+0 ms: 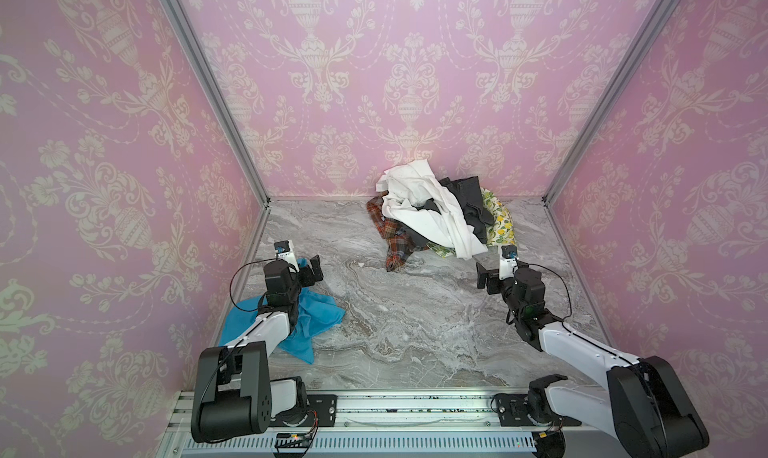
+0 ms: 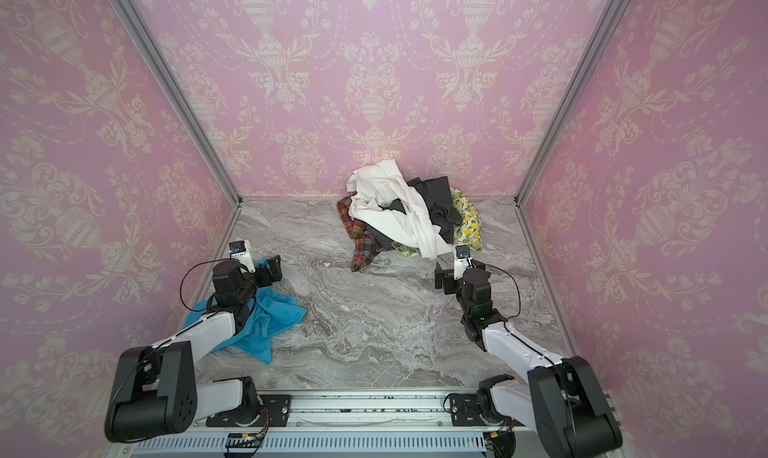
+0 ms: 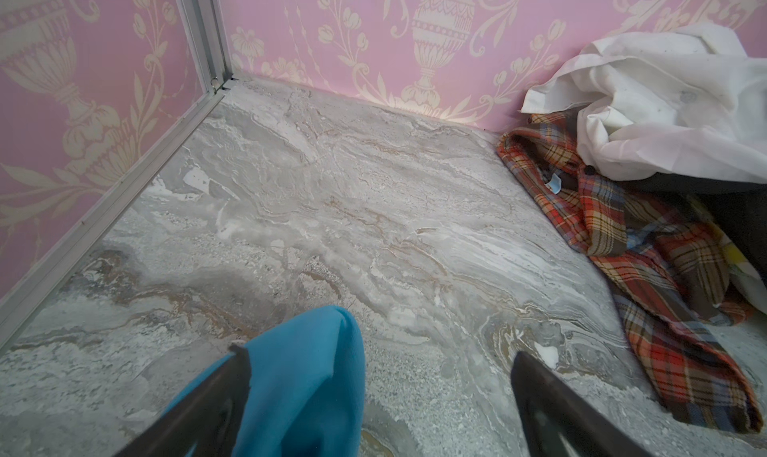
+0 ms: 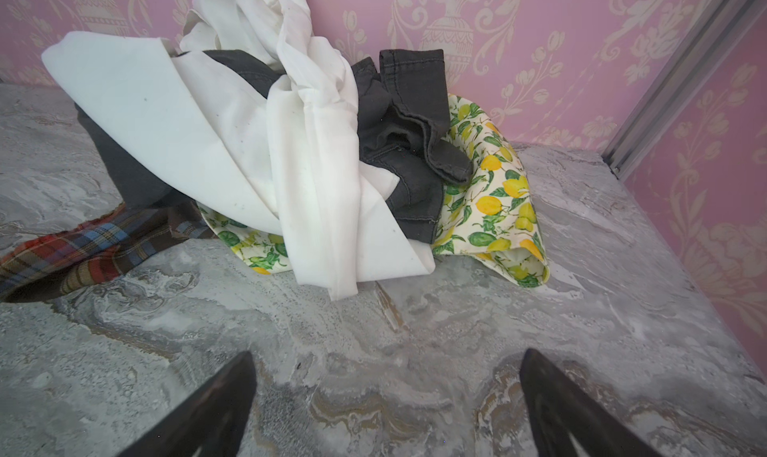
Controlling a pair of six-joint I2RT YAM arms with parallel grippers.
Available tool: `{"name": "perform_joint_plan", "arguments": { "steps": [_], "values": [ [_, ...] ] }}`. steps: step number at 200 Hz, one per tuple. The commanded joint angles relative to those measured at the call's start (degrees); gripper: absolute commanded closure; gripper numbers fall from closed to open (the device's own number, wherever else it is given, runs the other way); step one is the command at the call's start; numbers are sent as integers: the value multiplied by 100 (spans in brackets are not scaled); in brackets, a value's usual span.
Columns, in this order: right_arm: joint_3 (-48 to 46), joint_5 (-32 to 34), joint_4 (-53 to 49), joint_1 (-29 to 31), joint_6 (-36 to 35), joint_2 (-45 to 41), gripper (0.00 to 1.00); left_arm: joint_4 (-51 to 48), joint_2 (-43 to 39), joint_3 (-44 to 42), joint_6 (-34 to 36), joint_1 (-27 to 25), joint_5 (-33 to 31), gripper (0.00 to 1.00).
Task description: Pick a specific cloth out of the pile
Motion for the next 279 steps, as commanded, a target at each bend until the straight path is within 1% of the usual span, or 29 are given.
{"name": "perform_joint_plan", "arguments": {
  "steps": [1,13,28,41,55,66,87,96,105,129,133,145,155,166,174,183,188,200,213,224,279],
  "values": [
    [-55,-20,668,-187,-144,95,0,984,297,-140,93,14,-245,1],
    [-39,-13,582,-347,-105,88,0,912,392,-44,81,108,-108,1],
    [-128,22,747,-510,1,258,0,1168,520,-129,202,115,-152,1],
    [-235,-36,977,-565,74,497,0,1050,620,-129,259,124,-153,1],
    [-280,-156,1337,-566,41,805,0,1462,836,-251,305,124,-51,1],
    [-245,-197,1291,-581,-50,817,0,1722,985,-336,305,124,-37,1],
    [-468,-288,2071,-758,50,1116,0,2189,1275,-475,263,124,-80,1],
    [-570,-348,2478,-807,82,1322,0,2474,1431,-541,283,124,-7,1],
    [-656,-385,2825,-833,95,1513,0,2439,1467,-519,352,116,100,1],
    [-782,-370,3870,-857,123,2227,0,2453,1524,-494,381,99,109,1],
    [-773,-374,3774,-867,136,2198,0,2446,1538,-485,411,76,99,1],
    [-485,-436,2900,-925,176,1997,0,2440,1708,-512,636,-129,-102,1],
    [-248,-564,2597,-958,181,2079,0,3109,2036,-569,696,-243,-269,1],
    [114,-730,1735,-1067,263,1993,0,2336,1797,-391,626,-294,-741,1],
    [55,-888,1948,-1162,348,2028,0,2136,1767,-327,711,-401,-918,1],
    [43,-908,1933,-1189,361,2021,0,2478,1899,-372,794,-480,-1034,1],
    [61,-908,1886,-1190,352,2009,0,2645,1945,-401,798,-482,-1030,1],
    [61,-912,1936,-1190,362,2028,0,2349,1848,-351,789,-482,-1038,1],
    [58,-903,1967,-1187,364,2036,0,2582,1924,-392,798,-483,-1046,1],
    [63,-904,1935,-1188,353,2032,0,2447,1878,-369,798,-485,-1039,1],
    [26,-900,1995,-1179,357,2026,0,2567,1891,-407,798,-482,-1021,1]
  ]
}}
